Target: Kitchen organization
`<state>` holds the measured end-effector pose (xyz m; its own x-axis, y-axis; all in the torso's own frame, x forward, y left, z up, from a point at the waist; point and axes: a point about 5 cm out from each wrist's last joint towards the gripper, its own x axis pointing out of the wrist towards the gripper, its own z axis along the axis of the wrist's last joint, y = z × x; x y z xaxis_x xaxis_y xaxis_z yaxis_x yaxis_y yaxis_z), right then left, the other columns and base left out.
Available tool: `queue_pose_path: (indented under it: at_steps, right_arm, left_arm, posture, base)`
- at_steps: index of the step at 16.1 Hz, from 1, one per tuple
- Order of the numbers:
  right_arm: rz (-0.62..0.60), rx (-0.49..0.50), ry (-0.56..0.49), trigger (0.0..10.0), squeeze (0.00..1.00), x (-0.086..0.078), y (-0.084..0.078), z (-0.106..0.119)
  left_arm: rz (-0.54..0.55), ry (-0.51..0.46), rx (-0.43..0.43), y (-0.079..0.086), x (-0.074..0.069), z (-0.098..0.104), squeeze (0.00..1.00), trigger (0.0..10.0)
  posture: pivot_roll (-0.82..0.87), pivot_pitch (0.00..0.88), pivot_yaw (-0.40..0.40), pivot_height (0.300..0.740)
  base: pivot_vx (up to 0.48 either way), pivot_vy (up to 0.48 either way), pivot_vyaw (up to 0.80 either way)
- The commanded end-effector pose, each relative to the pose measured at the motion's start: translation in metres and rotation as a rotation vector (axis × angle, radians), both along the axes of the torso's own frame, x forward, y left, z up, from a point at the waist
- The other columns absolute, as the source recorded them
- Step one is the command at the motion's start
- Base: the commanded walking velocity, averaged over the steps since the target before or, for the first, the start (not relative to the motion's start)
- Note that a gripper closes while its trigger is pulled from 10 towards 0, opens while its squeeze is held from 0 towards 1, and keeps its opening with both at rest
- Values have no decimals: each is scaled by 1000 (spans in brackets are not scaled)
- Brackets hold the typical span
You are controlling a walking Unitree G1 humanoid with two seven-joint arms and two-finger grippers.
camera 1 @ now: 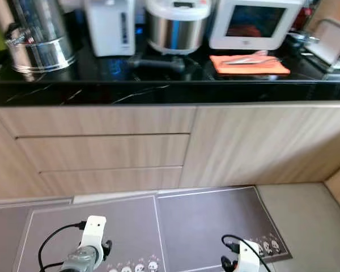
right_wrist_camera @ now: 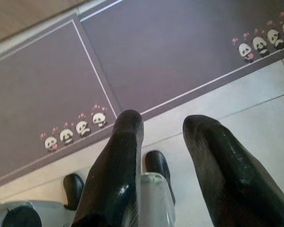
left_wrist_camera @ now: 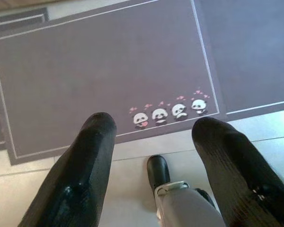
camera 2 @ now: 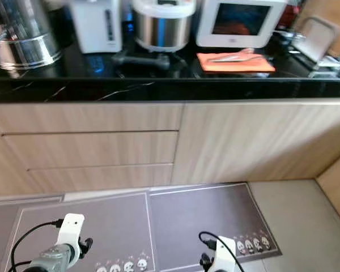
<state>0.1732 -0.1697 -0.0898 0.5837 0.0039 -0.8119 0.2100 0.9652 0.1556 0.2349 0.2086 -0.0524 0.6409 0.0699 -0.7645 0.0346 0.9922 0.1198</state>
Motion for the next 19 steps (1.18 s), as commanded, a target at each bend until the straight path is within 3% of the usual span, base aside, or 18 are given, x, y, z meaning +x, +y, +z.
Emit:
queue_pose_path:
  at_steps: [1,3,19]
  right_arm:
    - [-1,-11,14,10000,0,-4,-1,-2]
    - [1,-12,11,10000,0,-3,-3,-1]
    - [-29,-5,4,10000,0,-3,-6,-1]
  left_arm:
    - [-21,6,8,-3,-1,-1,0,10000]
    - [-27,7,25,-2,-1,-1,0,10000]
    - [-70,1,3,-11,1,-1,0,10000]
  posture:
    - [118,6,-77,740]
    - [121,3,-76,740]
    - [105,7,-85,740]
  base:
    - [0,0,-675]
    - [0,-480,-681]
    - [0,0,-680]
